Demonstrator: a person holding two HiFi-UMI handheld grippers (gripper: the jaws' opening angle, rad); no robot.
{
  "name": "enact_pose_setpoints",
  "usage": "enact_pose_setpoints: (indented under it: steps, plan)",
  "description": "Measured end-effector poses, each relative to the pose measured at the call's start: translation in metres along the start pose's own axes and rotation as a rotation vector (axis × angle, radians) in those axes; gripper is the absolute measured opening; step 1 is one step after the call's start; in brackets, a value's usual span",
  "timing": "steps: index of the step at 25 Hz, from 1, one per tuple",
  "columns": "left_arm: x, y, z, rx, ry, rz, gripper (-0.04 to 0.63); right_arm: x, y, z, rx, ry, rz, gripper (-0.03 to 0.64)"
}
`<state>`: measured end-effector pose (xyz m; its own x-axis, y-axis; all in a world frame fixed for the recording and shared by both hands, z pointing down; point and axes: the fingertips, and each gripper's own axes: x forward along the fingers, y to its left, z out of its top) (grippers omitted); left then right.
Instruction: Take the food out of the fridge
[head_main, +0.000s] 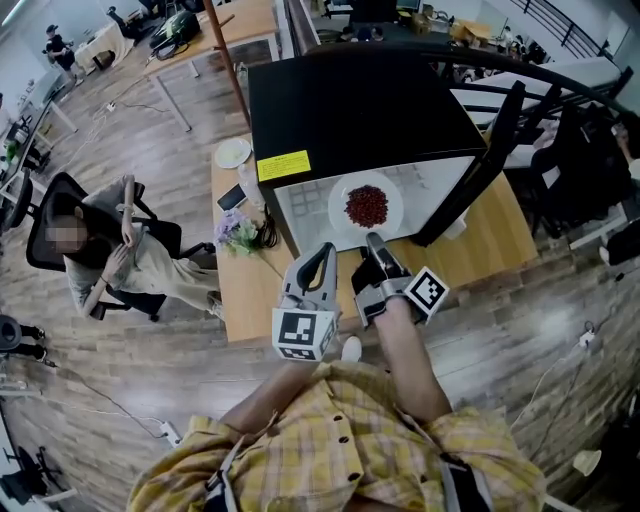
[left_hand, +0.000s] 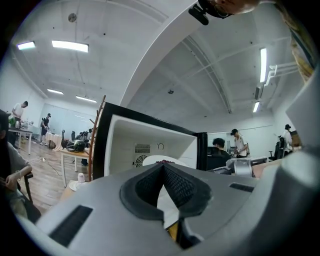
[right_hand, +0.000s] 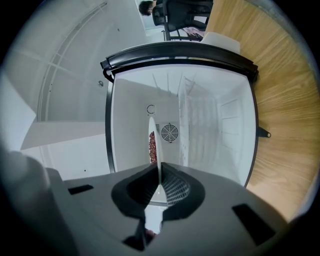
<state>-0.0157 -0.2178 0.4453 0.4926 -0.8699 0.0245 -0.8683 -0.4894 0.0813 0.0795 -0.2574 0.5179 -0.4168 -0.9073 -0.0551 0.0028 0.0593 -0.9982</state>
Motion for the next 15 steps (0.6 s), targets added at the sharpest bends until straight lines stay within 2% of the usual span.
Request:
enact_pose_setpoints:
  steps: [15]
  plan:
    - [-0.015, -0.005, -0.005, -0.019, -0.002, -0.05, 0.006, -0.028, 0.012, -0.024, -0.02, -0.009, 0.006, 0.012]
